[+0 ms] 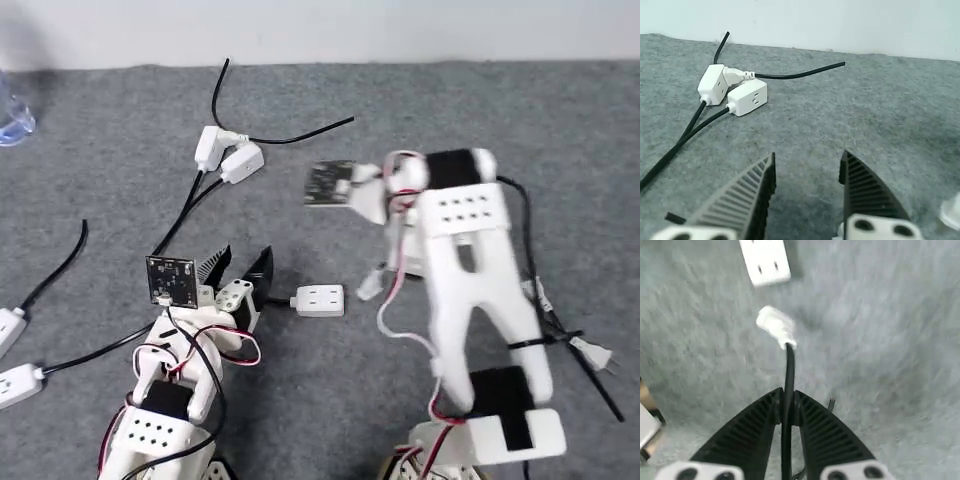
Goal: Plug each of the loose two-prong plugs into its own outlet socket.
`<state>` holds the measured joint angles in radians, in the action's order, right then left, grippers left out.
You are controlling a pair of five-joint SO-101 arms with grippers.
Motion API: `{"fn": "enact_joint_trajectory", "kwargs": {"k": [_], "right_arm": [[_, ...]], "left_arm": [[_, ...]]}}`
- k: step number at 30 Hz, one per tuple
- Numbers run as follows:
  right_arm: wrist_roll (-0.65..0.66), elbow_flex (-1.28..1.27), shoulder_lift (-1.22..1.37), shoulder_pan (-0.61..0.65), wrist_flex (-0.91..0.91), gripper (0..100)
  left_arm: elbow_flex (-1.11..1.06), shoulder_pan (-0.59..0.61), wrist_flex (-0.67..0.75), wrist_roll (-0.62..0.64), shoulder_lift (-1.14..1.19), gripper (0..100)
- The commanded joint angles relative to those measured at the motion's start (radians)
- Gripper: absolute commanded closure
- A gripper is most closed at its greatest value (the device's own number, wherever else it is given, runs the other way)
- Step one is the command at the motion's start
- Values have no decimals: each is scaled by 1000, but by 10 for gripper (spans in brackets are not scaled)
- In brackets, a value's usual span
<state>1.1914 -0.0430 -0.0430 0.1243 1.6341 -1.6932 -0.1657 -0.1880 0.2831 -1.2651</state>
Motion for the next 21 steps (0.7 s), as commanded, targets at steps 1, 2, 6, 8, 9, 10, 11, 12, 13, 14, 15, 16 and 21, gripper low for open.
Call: {"fn": "enact_joint_trajectory", "kwargs": {"k": [1, 2, 6, 8, 9, 10, 11, 12, 13, 14, 15, 16, 21], "right_arm": [[89, -144, -4, -113, -150, 991], [104, -193, -4, -139, -196, 991], [149, -318, -5, -251, -337, 991], [167, -336, -5, -314, -343, 989], [180, -341, -5, -340, -332, 983], [193, -341, -8, -361, -314, 960], [209, -341, -13, -380, -294, 915], [226, -341, -15, -394, -268, 852], [235, -341, -15, -400, -243, 779], [241, -341, -15, -400, -226, 714], [247, -341, -15, -395, -211, 656], [253, -338, -16, -378, -199, 613], [262, -334, -16, -211, -157, 575]], "left_arm": [[7, -6, -2, -11, -14, 800], [7, -8, -2, -11, -14, 800], [7, -8, 20, -11, -14, 800], [7, -8, 25, -11, -14, 800], [7, -8, 26, -11, -14, 800], [7, -8, 26, -11, -14, 800], [7, -8, 26, -11, -14, 799], [7, -8, 26, -11, -14, 799], [7, -8, 26, -11, -14, 799], [7, -8, 26, -11, -14, 798], [7, -8, 26, -11, -14, 798], [7, -8, 26, -11, -14, 798], [7, -8, 26, -11, -14, 798]]}}
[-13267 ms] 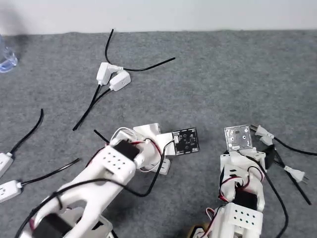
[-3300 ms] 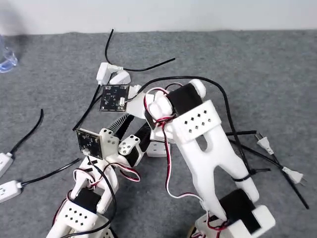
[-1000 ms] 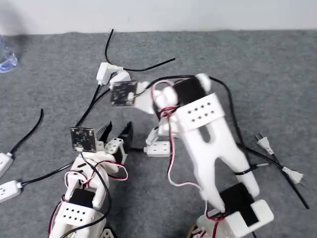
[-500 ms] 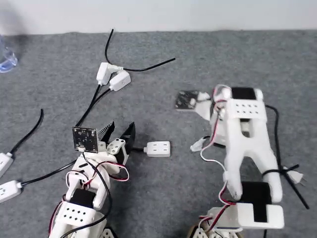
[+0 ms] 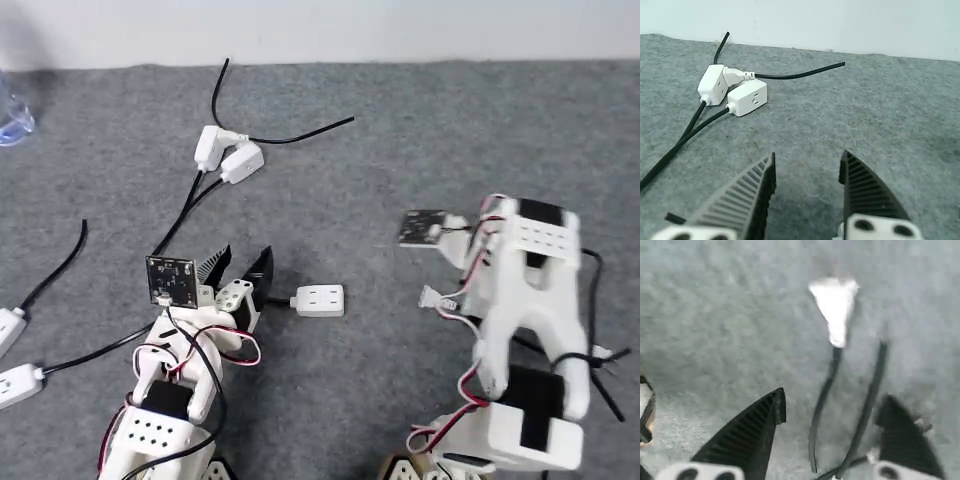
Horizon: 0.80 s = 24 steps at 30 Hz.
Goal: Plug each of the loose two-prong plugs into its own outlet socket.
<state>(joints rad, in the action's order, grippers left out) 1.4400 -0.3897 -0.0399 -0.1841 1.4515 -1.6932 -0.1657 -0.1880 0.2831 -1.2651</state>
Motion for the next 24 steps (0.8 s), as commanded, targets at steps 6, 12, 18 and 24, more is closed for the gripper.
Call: {"fn": "enact_joint_trajectory", "kwargs": {"k": [6, 12, 18, 24], "right_arm": [[8, 11, 19, 263, -41, 575], [8, 17, 136, 194, -116, 575], [12, 17, 249, 180, -193, 575], [12, 21, 306, 177, -262, 674]], "left_arm": [[7, -8, 23, -57, -14, 799], [7, -8, 25, -72, -14, 799], [7, -8, 25, -72, -14, 799], [7, -8, 25, -72, -14, 799]]}}
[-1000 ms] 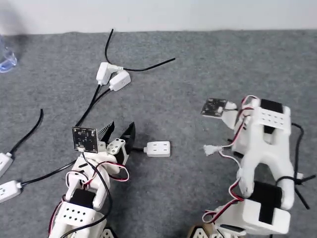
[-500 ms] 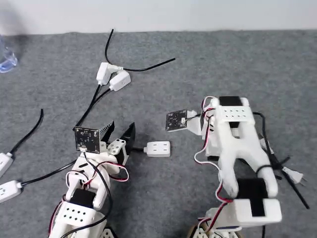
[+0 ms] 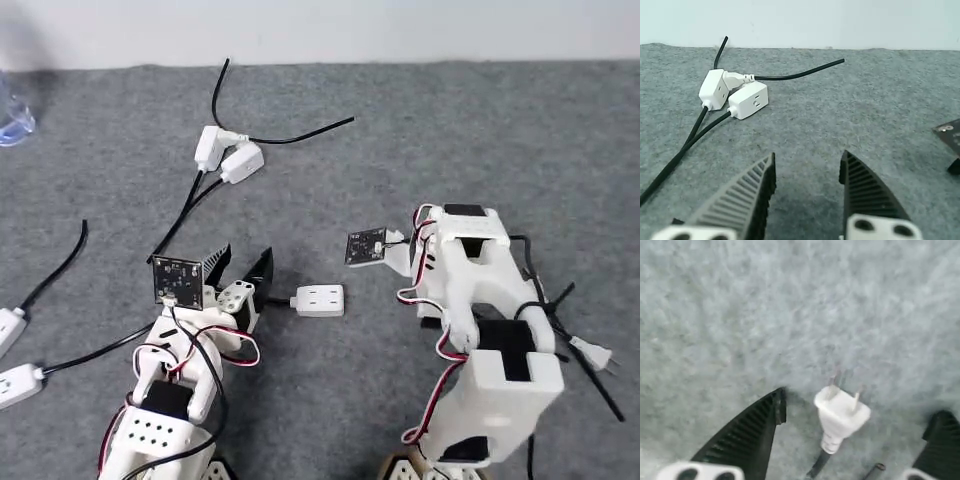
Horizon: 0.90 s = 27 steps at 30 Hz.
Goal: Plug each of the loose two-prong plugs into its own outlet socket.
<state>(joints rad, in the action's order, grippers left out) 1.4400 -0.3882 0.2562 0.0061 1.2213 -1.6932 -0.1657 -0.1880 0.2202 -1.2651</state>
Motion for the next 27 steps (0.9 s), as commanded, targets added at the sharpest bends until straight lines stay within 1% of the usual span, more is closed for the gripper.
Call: {"fn": "enact_joint_trajectory", "kwargs": {"k": [1, 3, 5, 7, 12, 20, 24, 27], "right_arm": [[12, 31, 12, -16, -28, 721], [12, 51, 16, -33, -25, 812], [12, 60, 12, -53, -24, 872], [12, 60, 12, -64, -24, 869], [12, 46, 18, -67, -24, 813], [9, 41, 15, -85, -24, 883], [8, 40, 15, -101, -24, 885], [8, 18, 10, -94, -25, 904]], "left_arm": [[7, -8, 25, -9, -14, 799], [7, -11, 25, -9, -14, 799], [7, -31, 20, -11, -12, 799], [7, -44, 20, -11, -11, 799], [7, -44, 20, -11, -9, 799], [7, -44, 20, -11, -8, 799], [7, -44, 20, -11, -11, 799], [7, -44, 20, -11, -11, 799]]}}
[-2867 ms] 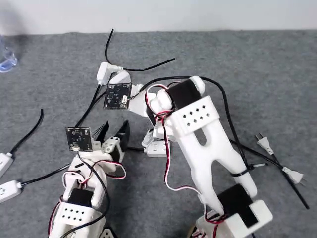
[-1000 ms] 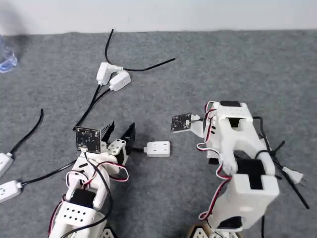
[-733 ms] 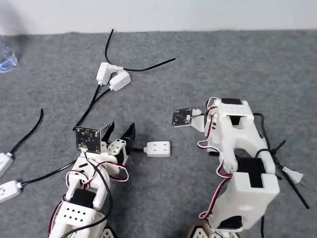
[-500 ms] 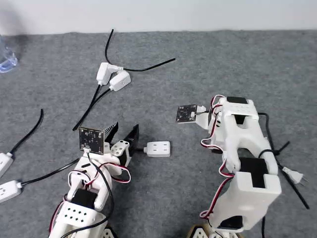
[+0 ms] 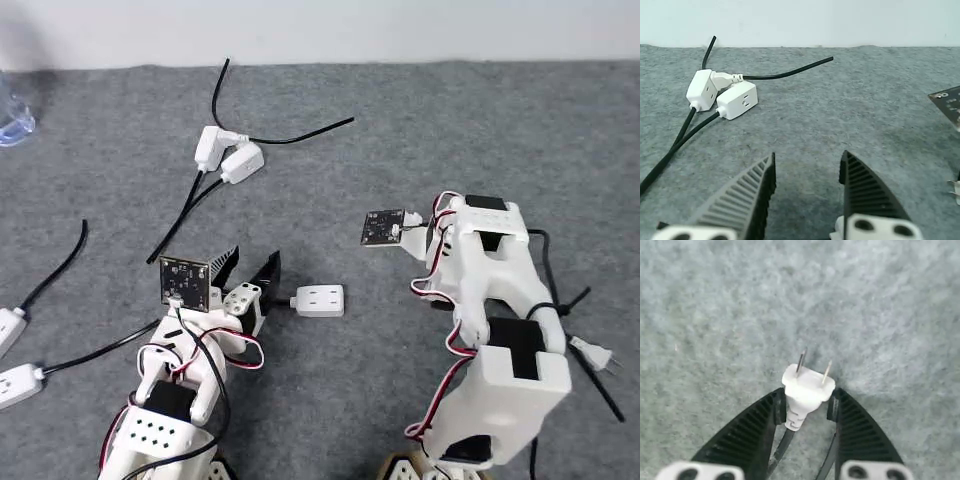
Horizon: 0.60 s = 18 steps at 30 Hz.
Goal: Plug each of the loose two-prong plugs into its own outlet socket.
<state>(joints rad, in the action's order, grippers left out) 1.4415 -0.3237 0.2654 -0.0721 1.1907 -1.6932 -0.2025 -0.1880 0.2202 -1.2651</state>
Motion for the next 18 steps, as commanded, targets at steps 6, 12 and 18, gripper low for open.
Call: {"fn": "enact_joint_trajectory", "kwargs": {"k": [6, 12, 18], "right_arm": [[-77, -46, 1, 45, -1, 961], [-92, -44, 4, 97, -2, 907], [-92, -48, 4, 108, 21, 889]], "left_arm": [[7, -8, 20, -11, -12, 799], [7, -8, 20, -11, -12, 799], [7, -8, 20, -11, -12, 799]]}}
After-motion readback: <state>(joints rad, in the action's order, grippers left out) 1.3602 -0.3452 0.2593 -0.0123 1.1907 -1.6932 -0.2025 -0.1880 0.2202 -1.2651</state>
